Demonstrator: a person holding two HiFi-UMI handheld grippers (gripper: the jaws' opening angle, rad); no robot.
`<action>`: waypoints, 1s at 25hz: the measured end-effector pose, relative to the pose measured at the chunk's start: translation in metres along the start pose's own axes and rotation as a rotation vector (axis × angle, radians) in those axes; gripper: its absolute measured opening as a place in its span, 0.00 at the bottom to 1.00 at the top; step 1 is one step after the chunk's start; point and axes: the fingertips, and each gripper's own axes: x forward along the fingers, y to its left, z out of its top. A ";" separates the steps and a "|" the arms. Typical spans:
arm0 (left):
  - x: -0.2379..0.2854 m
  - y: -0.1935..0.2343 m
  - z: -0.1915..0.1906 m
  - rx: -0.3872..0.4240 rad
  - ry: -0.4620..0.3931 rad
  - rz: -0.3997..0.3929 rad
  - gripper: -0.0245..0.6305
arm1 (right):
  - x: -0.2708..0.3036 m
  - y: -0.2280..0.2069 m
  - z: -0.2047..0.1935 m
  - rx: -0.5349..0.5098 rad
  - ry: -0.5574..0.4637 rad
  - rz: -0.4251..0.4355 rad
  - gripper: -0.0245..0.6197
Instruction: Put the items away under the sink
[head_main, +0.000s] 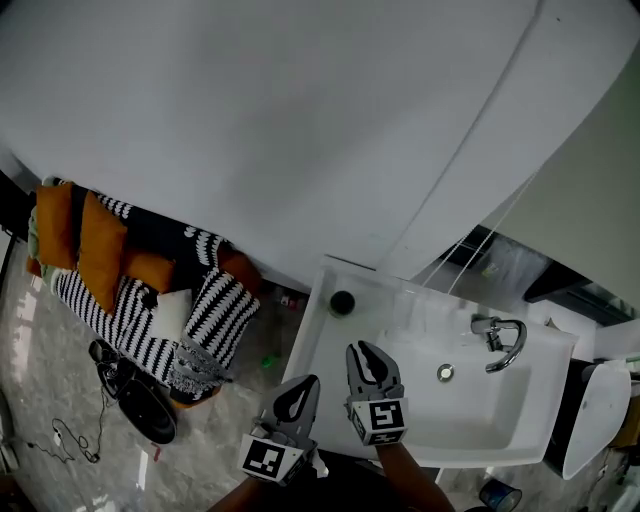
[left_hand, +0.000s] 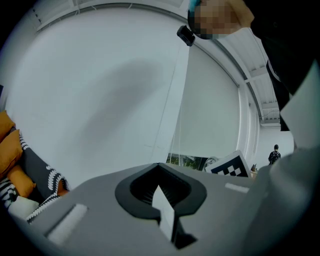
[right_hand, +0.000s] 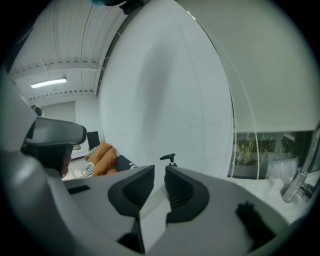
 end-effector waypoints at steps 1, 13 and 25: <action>0.003 0.001 0.001 0.005 -0.010 0.001 0.05 | 0.004 -0.002 -0.005 0.003 0.012 0.004 0.16; 0.029 0.014 -0.010 -0.005 0.021 0.036 0.05 | 0.058 -0.024 -0.016 -0.031 0.053 0.043 0.25; 0.037 0.028 -0.012 -0.007 0.026 0.061 0.05 | 0.094 -0.029 -0.014 -0.055 0.053 0.064 0.28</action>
